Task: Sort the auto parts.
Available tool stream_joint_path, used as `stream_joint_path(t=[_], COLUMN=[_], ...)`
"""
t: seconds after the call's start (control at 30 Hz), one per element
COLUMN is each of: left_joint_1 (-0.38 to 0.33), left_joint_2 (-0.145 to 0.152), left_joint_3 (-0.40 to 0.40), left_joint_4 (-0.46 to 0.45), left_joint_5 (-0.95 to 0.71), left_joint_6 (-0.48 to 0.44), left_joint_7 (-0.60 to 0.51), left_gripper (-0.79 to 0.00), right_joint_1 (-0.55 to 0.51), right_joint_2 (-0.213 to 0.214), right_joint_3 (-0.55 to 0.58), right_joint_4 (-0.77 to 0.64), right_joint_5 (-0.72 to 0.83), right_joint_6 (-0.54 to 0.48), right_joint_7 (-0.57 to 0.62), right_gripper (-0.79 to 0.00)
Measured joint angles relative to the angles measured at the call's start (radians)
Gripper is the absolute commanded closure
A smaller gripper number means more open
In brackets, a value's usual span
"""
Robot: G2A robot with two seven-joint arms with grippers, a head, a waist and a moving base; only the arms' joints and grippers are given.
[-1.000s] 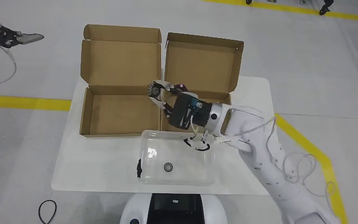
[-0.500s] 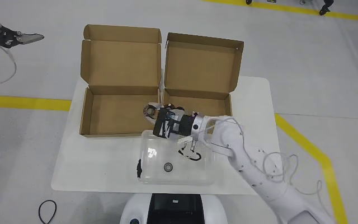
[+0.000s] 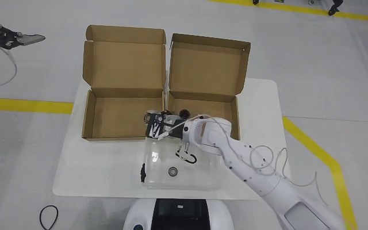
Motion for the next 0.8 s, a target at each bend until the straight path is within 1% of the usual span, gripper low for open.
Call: stream_joint_path(t=[0.27,0.57,0.8], left_joint_1=[0.000,0.000,0.000], left_joint_2=[0.000,0.000,0.000], left_joint_3=[0.000,0.000,0.000], left_joint_4=[0.000,0.000,0.000], left_joint_5=[0.000,0.000,0.000], left_joint_6=[0.000,0.000,0.000], left_joint_7=[0.000,0.000,0.000], left_gripper=[-0.785,-0.785,-0.785], right_joint_1=[0.052,0.131,0.182], right_joint_2=[-0.037,-0.093,-0.149], right_joint_3=[-0.042,-0.090,-0.150], right_joint_4=[0.091,0.199,0.297], right_joint_5=[0.007,0.022,0.046], right_joint_6=[0.019,0.045,0.055], right_joint_7=[-0.004,0.005,0.071], right_gripper=[0.000,0.000,0.000])
